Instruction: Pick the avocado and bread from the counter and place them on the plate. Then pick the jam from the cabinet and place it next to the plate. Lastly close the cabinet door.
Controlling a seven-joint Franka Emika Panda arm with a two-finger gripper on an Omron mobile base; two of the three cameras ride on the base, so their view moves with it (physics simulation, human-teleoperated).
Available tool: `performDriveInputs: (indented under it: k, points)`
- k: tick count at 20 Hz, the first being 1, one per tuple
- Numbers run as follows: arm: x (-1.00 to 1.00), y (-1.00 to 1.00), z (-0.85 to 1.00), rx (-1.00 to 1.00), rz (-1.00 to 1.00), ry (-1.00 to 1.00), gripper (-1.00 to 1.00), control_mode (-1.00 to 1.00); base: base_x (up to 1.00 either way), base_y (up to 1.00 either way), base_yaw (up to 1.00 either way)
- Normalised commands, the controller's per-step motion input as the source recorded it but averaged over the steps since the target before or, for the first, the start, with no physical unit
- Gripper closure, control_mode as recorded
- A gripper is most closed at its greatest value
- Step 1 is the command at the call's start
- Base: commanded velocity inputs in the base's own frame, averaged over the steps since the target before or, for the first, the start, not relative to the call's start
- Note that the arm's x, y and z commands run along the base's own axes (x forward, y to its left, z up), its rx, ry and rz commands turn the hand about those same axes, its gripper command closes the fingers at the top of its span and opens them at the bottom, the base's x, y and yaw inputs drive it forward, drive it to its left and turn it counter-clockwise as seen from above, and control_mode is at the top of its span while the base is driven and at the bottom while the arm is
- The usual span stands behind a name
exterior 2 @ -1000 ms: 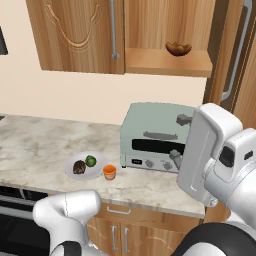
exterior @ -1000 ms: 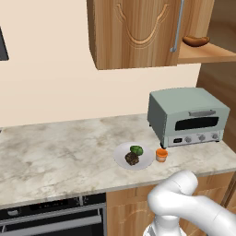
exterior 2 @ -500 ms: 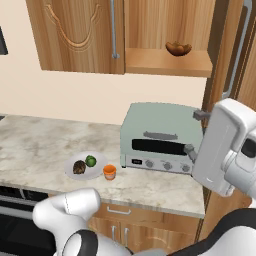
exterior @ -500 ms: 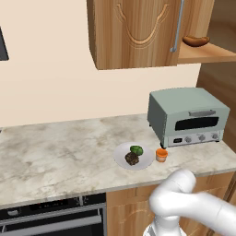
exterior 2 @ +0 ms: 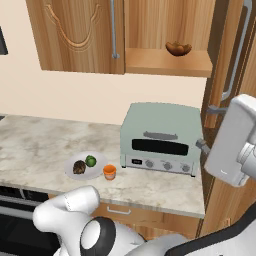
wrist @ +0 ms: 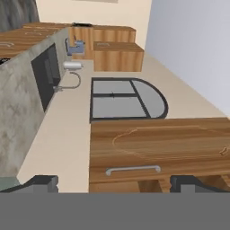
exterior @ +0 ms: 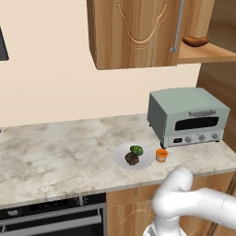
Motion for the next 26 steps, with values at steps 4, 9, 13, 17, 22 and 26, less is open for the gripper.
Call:
performDriveInputs:
  k: [4,9,13,17,22,26]
  points:
    - [0.19,-0.27,0.00,0.00,0.08,0.00,-1.00,-1.00,0.00,0.00,0.00]
    - [0.20,-0.23,0.00,0.00,0.08,0.00,-1.00,-1.00,0.00,0.00,0.00]
    - [0.19,-0.11,0.00,0.00,0.08,0.00,-1.00,-1.00,0.00,0.00,0.00]
    - [0.16,-0.13,0.00,0.00,0.09,0.01,-1.00,-1.00,0.00,0.00,0.00]
    - [0.18,-0.16,-0.02,0.00,0.09,0.02,-1.00,-1.00,0.00,0.00,0.00]
    - [0.15,-0.21,-0.05,0.00,0.10,0.02,-1.00,-1.00,0.00,0.00,0.00]
